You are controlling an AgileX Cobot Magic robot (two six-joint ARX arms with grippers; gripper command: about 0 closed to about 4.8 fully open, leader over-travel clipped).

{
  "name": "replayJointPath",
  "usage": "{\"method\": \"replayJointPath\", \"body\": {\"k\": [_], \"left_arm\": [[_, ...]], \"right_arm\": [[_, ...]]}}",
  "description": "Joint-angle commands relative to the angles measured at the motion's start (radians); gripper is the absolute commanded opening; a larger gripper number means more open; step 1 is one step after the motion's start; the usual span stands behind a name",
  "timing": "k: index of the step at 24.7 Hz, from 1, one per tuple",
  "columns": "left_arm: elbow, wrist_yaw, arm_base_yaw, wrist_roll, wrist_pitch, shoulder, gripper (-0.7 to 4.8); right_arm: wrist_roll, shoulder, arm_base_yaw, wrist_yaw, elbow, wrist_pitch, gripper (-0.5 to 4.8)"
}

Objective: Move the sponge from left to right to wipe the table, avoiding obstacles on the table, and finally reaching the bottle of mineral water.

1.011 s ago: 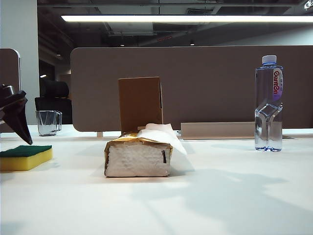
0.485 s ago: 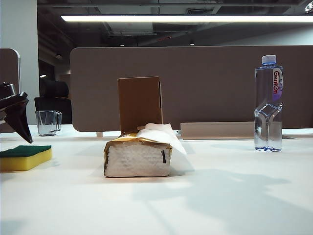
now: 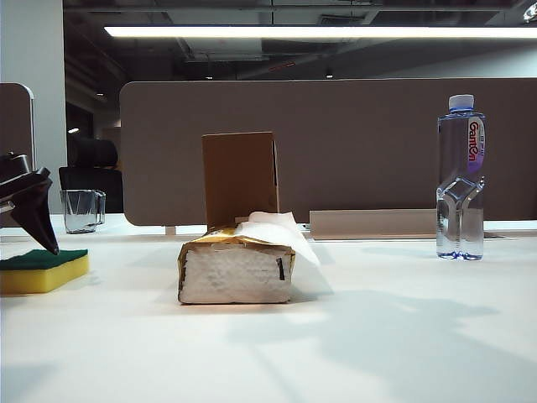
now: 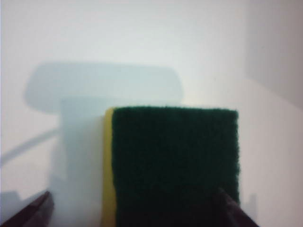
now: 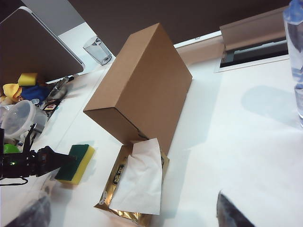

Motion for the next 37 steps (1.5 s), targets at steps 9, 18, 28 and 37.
{"method": "replayJointPath", "body": {"k": [9,18,28,37], "left_arm": [[0.0,-0.004,-0.037,0.007,-0.002,0.02,4.18],[0.0,-0.043,-0.037,0.007,-0.019,0.02,2.12],[0.0,-0.064,-0.037,0.008,-0.024,0.02,-0.06],[0.0,-0.091,-0.042,0.097,-0.125,0.02,-0.06]], "right_arm": [[-0.003,0.002,-0.001,0.021,0.008,-0.01,4.72],[-0.003,0.002,-0.001,0.021,0.008,-0.01,4.71],[-0.003,0.002,-0.001,0.021,0.008,-0.01,4.71],[-0.003,0.002,0.0,0.019,0.008,-0.01,4.71]]}}
